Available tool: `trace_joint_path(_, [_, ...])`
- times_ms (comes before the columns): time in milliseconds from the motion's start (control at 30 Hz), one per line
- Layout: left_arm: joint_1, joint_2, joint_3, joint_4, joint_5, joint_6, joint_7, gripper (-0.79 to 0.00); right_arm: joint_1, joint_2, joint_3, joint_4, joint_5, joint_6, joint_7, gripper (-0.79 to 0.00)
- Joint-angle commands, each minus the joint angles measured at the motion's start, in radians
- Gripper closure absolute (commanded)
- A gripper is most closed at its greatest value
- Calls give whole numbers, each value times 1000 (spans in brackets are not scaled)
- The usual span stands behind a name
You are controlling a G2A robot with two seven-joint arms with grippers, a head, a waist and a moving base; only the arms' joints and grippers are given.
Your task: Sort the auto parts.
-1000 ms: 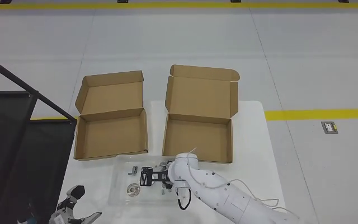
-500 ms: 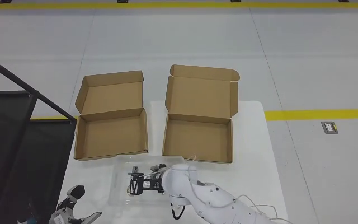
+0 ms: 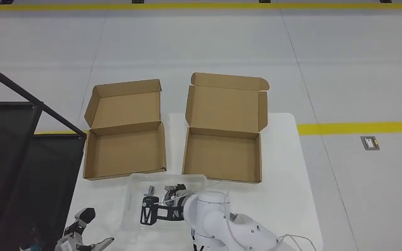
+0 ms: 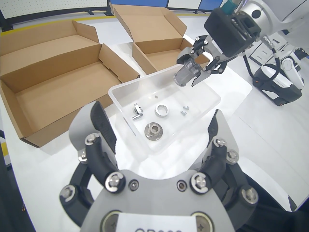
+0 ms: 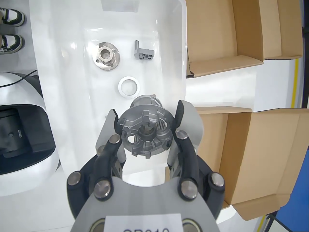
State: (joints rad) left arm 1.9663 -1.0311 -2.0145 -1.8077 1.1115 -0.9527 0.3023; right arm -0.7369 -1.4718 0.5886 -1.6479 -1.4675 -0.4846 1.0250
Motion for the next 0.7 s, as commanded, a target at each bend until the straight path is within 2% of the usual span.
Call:
trace_joint_path(0, [0,0,0,0,0,0,0,-785,-16,1,28,14,-16,72,-45,0])
trace_joint_path(200, [0,0,0,0,0,0,0,-785,-11,-3,140,63,24,215,-161,0])
trace_joint_path(300, [0,0,0,0,0,0,0,-785,31,-9,201,151,84,247,-206,0])
trace_joint_path(433, [0,0,0,0,0,0,0,-785,122,-29,230,325,154,282,-225,0])
trace_joint_path(667, [0,0,0,0,0,0,0,-785,297,-91,179,672,241,329,-216,0])
